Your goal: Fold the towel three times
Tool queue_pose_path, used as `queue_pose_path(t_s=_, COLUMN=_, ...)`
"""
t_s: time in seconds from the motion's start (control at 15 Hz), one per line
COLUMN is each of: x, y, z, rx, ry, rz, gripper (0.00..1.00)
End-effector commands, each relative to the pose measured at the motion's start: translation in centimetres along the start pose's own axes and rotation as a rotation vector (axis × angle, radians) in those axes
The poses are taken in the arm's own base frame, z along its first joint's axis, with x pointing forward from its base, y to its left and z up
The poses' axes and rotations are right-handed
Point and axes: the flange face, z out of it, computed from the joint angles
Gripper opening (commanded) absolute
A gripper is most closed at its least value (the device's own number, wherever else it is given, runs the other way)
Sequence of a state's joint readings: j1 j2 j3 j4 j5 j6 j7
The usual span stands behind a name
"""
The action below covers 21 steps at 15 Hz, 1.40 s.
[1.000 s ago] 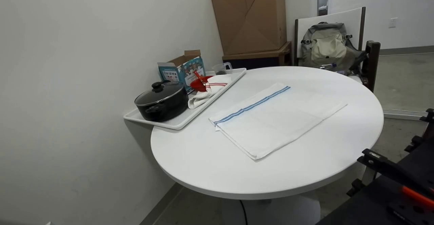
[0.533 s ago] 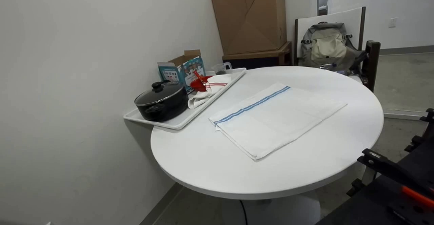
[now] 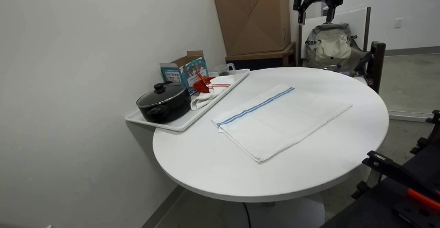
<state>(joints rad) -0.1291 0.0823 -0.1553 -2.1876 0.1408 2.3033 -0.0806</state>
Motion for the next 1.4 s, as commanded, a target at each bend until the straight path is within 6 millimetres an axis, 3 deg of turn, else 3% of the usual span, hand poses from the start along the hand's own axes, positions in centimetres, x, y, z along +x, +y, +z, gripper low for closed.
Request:
queue_pose_path(t_s=0.0, x=0.1, y=0.9, z=3.7, rx=-0.018, ry=-0.038, rz=0.017, gripper=1.00)
queue_pose_path(t_s=0.27, x=-1.3, y=2.5, z=7.1, rx=-0.044, ry=-0.094, rz=0.038, gripper=1.00)
queue_pose_path(t_s=0.67, x=-2.6, y=4.2, z=10.6, rx=-0.047, ry=-0.123, rz=0.073, gripper=1.00)
queue_pose_path(t_s=1.33, x=-2.4, y=6.0, z=17.0, rx=-0.081, ry=-0.150, rz=0.095, gripper=1.00)
